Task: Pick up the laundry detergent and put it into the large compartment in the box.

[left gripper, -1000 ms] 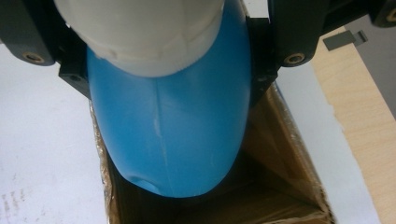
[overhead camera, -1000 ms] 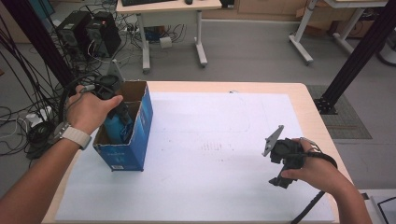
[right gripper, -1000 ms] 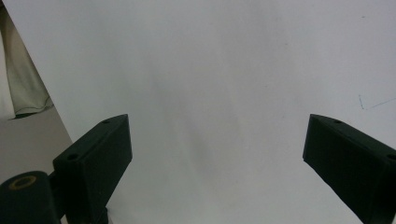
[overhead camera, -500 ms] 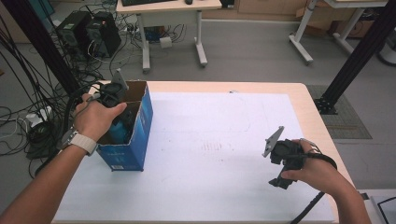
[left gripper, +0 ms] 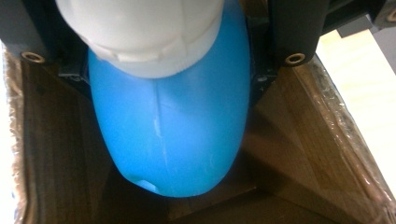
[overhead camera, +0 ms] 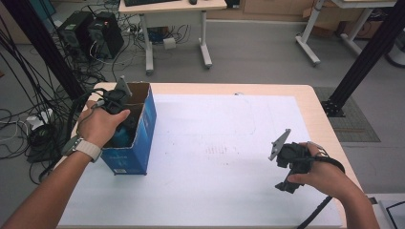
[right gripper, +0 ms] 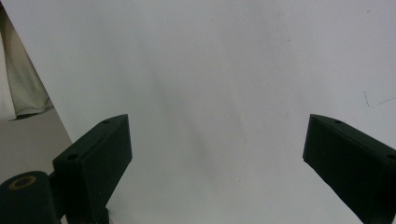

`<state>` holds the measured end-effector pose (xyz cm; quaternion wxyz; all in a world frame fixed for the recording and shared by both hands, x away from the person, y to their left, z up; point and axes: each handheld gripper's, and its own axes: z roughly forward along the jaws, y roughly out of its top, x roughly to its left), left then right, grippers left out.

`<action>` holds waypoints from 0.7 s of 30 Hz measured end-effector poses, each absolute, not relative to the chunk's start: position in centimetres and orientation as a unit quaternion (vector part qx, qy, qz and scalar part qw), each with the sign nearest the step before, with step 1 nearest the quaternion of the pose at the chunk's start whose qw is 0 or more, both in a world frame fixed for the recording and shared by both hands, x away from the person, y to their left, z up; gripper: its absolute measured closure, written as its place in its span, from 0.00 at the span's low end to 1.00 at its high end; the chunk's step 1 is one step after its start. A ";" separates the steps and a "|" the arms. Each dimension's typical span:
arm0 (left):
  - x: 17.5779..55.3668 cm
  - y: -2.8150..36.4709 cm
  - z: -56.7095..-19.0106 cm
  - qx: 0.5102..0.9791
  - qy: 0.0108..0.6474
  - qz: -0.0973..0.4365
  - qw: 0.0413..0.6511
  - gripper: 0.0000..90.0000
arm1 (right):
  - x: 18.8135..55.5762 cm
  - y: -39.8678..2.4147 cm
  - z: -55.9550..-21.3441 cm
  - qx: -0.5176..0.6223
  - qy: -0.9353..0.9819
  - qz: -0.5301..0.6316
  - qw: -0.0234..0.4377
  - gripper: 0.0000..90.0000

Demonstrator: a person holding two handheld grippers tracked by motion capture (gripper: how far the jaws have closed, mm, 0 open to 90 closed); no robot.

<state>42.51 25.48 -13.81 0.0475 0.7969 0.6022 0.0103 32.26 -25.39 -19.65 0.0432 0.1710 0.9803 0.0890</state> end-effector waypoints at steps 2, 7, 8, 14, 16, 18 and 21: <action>42.4 25.5 -13.9 0.797 0.602 0.011 0.049 0.42 | 32.3 -25.4 -19.6 0.170 0.980 0.090 0.044 0.09; 42.3 25.5 -13.9 0.797 0.602 0.013 0.050 0.42 | 32.2 -25.2 -19.6 0.170 0.980 0.089 0.045 0.09; 42.4 25.5 -13.9 0.797 0.602 0.013 0.050 0.42 | 32.3 -25.3 -19.7 0.168 0.981 0.090 0.045 0.09; 42.2 25.6 -14.0 0.797 0.601 0.013 0.053 0.42 | 32.1 -25.3 -19.6 0.169 0.980 0.090 0.046 0.09; 42.1 25.7 -14.0 0.797 0.601 0.014 0.055 0.42 | 32.1 -25.3 -19.6 0.170 0.980 0.090 0.045 0.09; 42.1 25.9 -14.0 0.796 0.602 0.013 0.058 0.42 | 32.1 -25.3 -19.6 0.168 0.980 0.091 0.046 0.09; 42.0 26.2 -14.0 0.796 0.602 0.012 0.062 0.42 | 32.0 -25.3 -19.6 0.169 0.980 0.091 0.046 0.09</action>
